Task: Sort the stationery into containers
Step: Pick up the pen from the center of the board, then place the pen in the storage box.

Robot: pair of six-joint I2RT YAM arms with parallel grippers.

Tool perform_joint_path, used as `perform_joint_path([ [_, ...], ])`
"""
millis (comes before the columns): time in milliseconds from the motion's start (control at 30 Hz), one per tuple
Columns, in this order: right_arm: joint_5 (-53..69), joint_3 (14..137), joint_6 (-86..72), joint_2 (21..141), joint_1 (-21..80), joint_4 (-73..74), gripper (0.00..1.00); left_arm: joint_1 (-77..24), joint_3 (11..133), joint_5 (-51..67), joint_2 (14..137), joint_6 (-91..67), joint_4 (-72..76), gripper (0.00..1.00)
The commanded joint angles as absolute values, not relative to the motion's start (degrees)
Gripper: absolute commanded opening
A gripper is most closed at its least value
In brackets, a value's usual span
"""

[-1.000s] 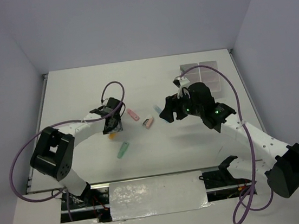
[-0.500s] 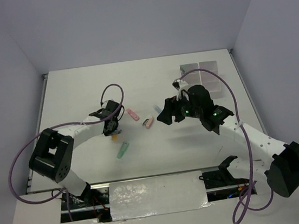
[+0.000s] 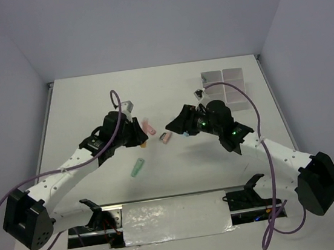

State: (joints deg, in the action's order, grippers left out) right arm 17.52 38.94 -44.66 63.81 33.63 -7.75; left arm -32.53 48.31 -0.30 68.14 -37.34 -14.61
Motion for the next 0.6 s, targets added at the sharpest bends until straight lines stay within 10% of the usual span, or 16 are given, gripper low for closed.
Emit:
perform_joint_path([
  [0,12.85,40.77,-50.97,65.73,37.08,-14.77,0.71,-35.41,48.17,5.35,65.83,-35.33,-9.6,0.0],
  [400,2.9,47.46,-53.52,72.16,43.15,-7.38,0.61,-41.22,48.96,8.26,63.98,-33.75,-4.66,0.0],
  [567,3.16,47.38,-54.93,72.33,43.24,-7.99,0.2,-41.66,48.96,8.26,64.25,-33.05,-4.57,0.0],
])
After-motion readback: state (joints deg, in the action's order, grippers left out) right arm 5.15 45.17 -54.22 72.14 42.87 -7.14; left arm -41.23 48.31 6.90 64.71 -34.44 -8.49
